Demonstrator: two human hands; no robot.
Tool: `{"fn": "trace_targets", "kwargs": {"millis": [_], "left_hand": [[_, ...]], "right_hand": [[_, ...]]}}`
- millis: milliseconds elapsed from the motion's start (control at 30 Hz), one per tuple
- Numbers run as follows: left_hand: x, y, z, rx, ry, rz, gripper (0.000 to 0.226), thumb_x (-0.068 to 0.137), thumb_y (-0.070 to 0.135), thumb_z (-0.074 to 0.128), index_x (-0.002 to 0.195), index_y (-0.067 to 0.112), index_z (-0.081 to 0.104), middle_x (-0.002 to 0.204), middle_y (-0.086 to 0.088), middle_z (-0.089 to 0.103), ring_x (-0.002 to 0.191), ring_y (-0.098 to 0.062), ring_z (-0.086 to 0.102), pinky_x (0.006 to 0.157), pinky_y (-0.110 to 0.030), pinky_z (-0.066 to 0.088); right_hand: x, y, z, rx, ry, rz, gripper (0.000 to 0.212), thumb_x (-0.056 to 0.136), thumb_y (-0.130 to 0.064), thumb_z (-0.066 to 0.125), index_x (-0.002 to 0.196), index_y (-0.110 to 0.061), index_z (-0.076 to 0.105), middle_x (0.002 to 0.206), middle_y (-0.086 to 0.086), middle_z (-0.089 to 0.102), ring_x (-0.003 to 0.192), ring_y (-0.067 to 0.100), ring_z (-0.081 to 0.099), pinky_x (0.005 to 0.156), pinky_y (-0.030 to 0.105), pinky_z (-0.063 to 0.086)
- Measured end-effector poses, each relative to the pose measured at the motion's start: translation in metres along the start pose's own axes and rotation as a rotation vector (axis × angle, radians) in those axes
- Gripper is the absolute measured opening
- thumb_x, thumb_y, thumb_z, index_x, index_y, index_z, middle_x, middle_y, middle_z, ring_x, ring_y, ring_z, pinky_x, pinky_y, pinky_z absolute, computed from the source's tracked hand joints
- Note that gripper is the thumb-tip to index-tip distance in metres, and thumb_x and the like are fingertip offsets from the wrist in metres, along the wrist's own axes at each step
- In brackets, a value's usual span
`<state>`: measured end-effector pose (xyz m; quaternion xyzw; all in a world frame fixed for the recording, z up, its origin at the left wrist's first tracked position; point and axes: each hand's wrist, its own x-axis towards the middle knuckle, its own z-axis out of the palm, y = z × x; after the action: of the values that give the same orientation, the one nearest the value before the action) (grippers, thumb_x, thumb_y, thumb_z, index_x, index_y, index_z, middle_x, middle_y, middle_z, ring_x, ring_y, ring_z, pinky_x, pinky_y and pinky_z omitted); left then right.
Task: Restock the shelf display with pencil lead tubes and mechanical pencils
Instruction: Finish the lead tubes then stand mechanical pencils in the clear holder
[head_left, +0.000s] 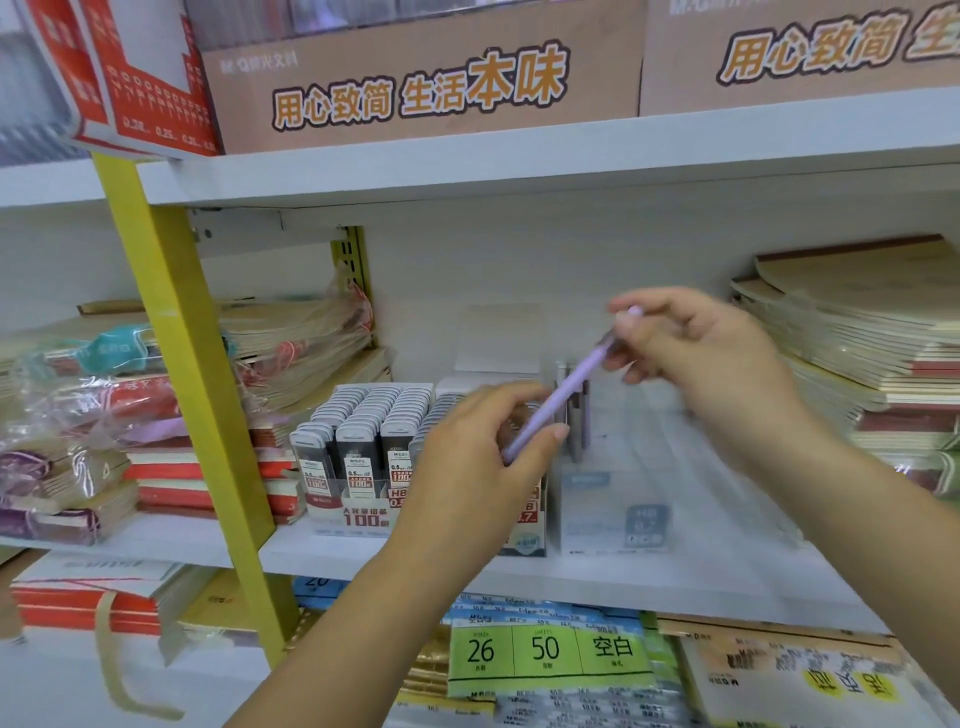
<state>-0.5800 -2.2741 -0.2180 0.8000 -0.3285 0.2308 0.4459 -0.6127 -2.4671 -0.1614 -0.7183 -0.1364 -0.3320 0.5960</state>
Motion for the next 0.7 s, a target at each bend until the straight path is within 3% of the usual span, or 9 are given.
{"fn": "trace_targets", "kwargs": {"millis": [100, 167, 267, 333, 467, 700], "left_hand": [[0.009, -0.001, -0.003, 0.468, 0.094, 0.298, 0.041, 0.086, 0.045, 0.067, 0.121, 0.023, 0.068, 0.113, 0.009, 0.069, 0.108, -0.011, 0.054, 0.090, -0.025, 0.041], [0.012, -0.006, 0.001, 0.592, -0.028, 0.383, 0.048, 0.085, 0.049, 0.071, 0.126, 0.024, 0.067, 0.128, 0.004, 0.068, 0.123, -0.018, 0.057, 0.103, -0.039, 0.041], [0.013, -0.013, 0.008, 0.656, -0.227, 0.389, 0.049, 0.088, 0.053, 0.067, 0.132, 0.031, 0.064, 0.145, 0.006, 0.058, 0.139, -0.018, 0.047, 0.115, -0.044, 0.030], [0.013, -0.017, 0.011, 0.658, -0.273, 0.373, 0.044, 0.090, 0.052, 0.065, 0.129, 0.034, 0.065, 0.147, 0.007, 0.055, 0.141, -0.017, 0.045, 0.116, -0.043, 0.029], [0.010, -0.024, 0.013, 0.649, -0.249, 0.385, 0.036, 0.080, 0.043, 0.080, 0.113, 0.031, 0.075, 0.135, 0.002, 0.066, 0.127, -0.021, 0.060, 0.103, -0.047, 0.045], [0.011, -0.024, 0.013, 0.625, -0.238, 0.395, 0.035, 0.073, 0.038, 0.087, 0.106, 0.028, 0.078, 0.128, 0.000, 0.070, 0.120, -0.024, 0.066, 0.094, -0.048, 0.051]], "right_hand": [[0.014, -0.001, -0.028, -0.154, 0.144, -0.126, 0.016, 0.094, -0.013, 0.060, 0.098, -0.029, 0.059, 0.076, -0.001, 0.072, 0.070, 0.013, 0.068, 0.062, 0.021, 0.051], [0.021, 0.009, -0.036, -0.396, 0.137, -0.161, 0.017, 0.092, -0.018, 0.063, 0.098, -0.030, 0.053, 0.076, -0.001, 0.071, 0.076, 0.012, 0.068, 0.068, 0.024, 0.050], [0.026, 0.032, -0.031, -0.708, 0.049, -0.158, 0.017, 0.088, -0.021, 0.068, 0.096, -0.024, 0.053, 0.076, -0.013, 0.067, 0.072, -0.008, 0.061, 0.066, 0.008, 0.042], [0.027, 0.046, -0.025, -0.820, -0.010, -0.176, 0.019, 0.088, -0.021, 0.069, 0.093, -0.026, 0.051, 0.079, -0.012, 0.066, 0.068, -0.014, 0.055, 0.061, 0.003, 0.035], [0.027, 0.063, -0.020, -0.878, -0.068, -0.213, 0.017, 0.088, -0.021, 0.068, 0.094, -0.025, 0.052, 0.087, -0.002, 0.067, 0.068, -0.014, 0.050, 0.062, 0.001, 0.033], [0.029, 0.059, -0.017, -0.836, -0.086, -0.199, 0.018, 0.087, -0.024, 0.069, 0.091, -0.027, 0.051, 0.082, -0.008, 0.061, 0.075, -0.015, 0.053, 0.064, 0.000, 0.035]]}}
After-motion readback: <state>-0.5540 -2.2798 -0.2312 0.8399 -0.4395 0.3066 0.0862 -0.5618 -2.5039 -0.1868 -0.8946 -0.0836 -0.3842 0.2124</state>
